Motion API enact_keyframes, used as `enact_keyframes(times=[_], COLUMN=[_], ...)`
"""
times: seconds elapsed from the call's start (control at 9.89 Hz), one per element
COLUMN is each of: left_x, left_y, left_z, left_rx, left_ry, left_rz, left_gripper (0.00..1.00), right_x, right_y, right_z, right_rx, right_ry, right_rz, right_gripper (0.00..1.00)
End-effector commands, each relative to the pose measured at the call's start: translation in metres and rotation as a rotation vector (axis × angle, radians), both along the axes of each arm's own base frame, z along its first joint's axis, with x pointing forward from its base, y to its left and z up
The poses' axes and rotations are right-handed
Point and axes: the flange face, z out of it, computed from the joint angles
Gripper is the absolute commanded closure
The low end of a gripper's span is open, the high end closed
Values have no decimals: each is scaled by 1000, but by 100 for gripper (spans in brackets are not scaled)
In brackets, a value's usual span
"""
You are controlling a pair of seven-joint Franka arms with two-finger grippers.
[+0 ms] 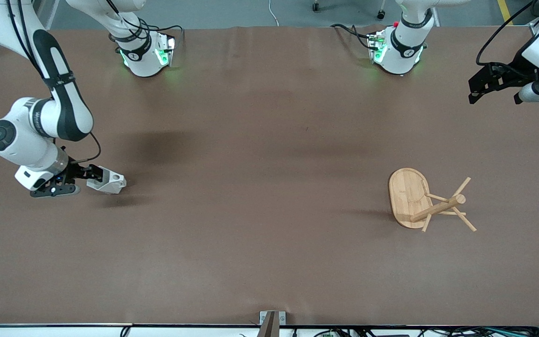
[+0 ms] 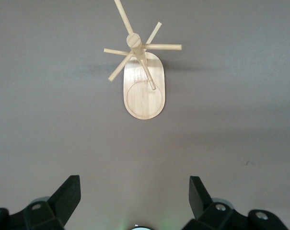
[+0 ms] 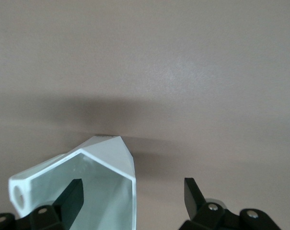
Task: Hang cup on rack
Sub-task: 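Reach the right gripper down to the white cup and grasp it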
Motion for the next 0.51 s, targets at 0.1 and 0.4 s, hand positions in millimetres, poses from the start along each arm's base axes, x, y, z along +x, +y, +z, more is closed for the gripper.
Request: enact_keyframes(times=[0.1,0.4], left_x=[8,8], left_y=[-2,-1], left_z=[-13,-14], left_rx=[-26,-27], left_ry=[40,47], left_rz=[-16,-13], left_gripper=[0,0], right_x=[-9,-6], right_y=[-4,-4], right_z=[-11,-12], right_rx=[8,9], right_ry=[-4,-9], right_rz=[48,40], right_gripper=[55,90])
